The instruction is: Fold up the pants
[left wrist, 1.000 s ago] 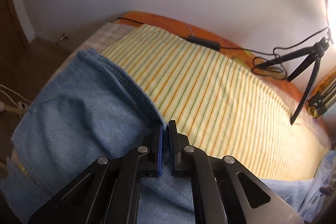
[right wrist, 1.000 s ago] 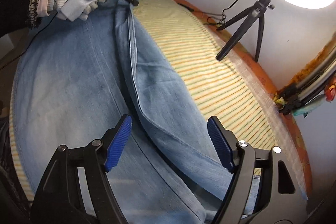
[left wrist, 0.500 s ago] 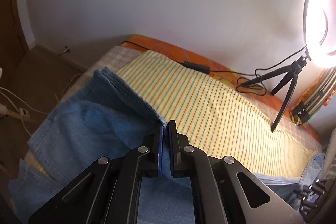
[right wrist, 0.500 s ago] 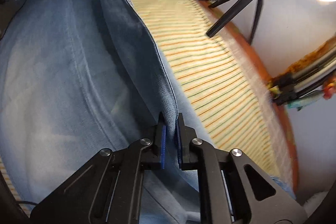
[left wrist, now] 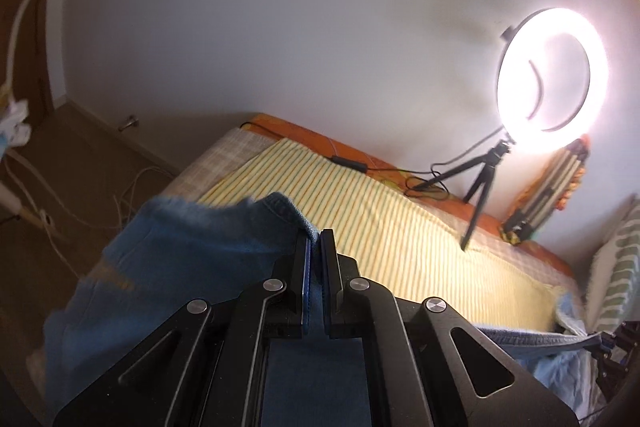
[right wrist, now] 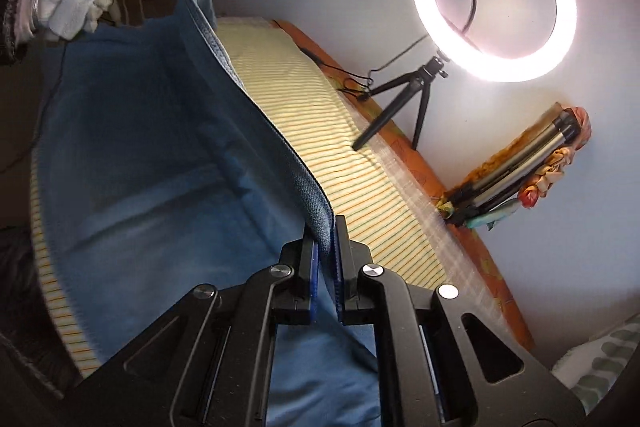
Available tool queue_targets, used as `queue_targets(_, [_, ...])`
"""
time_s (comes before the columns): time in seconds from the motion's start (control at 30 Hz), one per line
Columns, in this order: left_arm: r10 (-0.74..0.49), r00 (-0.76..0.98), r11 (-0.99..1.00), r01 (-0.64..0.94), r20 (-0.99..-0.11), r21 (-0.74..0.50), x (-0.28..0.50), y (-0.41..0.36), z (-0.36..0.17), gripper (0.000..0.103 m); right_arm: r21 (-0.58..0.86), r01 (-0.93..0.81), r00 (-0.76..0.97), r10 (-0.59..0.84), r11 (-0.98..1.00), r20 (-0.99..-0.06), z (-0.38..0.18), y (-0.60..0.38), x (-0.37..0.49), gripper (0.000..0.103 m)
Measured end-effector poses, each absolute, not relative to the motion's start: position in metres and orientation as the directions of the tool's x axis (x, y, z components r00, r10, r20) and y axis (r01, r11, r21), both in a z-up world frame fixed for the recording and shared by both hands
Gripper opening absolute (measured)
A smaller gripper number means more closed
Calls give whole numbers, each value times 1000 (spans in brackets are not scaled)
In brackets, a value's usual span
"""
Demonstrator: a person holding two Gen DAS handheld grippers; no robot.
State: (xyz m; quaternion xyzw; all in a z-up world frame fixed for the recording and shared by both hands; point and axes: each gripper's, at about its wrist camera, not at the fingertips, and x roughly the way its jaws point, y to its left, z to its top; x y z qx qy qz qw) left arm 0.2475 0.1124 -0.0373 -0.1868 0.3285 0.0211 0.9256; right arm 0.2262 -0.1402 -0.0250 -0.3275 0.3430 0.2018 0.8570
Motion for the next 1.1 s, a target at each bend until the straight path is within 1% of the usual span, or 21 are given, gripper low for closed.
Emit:
queue_targets(0.1, [-88, 788, 921, -169, -610, -351, 202, 119, -50, 3, -392, -586, 664, 143, 709, -734, -33, -134, 192, 6])
queue_targets(0.17, [-102, 772, 910, -182, -627, -372, 176, 122, -67, 3, -371, -591, 646, 144, 716, -750, -43, -132, 175, 6])
queue_targets(0.33, [-87, 729, 911, -219, -679, -351, 132, 124, -105, 3, -300, -597, 580, 142, 744, -802, -79, -129, 142, 6])
queue_targets(0.43, [-95, 713, 902, -234, -695, -363, 123, 126, -119, 3, -280, -592, 556, 131, 756, -821, -99, -127, 131, 6])
queue_targets(0.53, [-68, 709, 915, -236, -702, -327, 118, 123, -126, 3, -264, -588, 539, 127, 765, -832, -111, -126, 125, 6])
queue_targets(0.6, [-73, 704, 918, -231, -707, -324, 118, 122, -128, 3, -272, -589, 535, 116, 761, -837, -117, -125, 124, 6])
queue_targets(0.7, [-58, 700, 924, -233, -712, -303, 111, 124, -129, 6, -266, -578, 530, 107, 772, -841, -123, -126, 125, 6])
queue_targets(0.8, [-36, 711, 929, -235, -702, -286, 104, 128, -121, 13, -257, -568, 526, 104, 782, -844, -126, -128, 129, 6])
queue_targets(0.83, [-43, 712, 929, -229, -701, -290, 103, 132, -117, 21, -254, -565, 524, 104, 785, -845, -127, -128, 129, 7])
queue_targets(0.87, [-44, 712, 932, -223, -701, -285, 106, 133, -114, 38, -250, -563, 520, 102, 788, -848, -129, -128, 130, 6])
queue_targets(0.93, [-35, 715, 945, -204, -698, -257, 117, 132, -106, 57, -249, -558, 519, 98, 791, -849, -132, -129, 133, 6])
queue_targets(1.0, [-27, 714, 961, -173, -699, -214, 137, 125, -99, 57, -247, -551, 518, 95, 797, -850, -135, -129, 135, 6])
queue_targets(1.03, [-24, 704, 971, -152, -709, -183, 146, 121, -99, 59, -243, -547, 518, 95, 801, -850, -135, -130, 135, 7])
queue_targets(1.1, [4, 683, 986, -123, -730, -110, 167, 109, -102, 59, -237, -541, 520, 99, 807, -848, -135, -130, 134, 6])
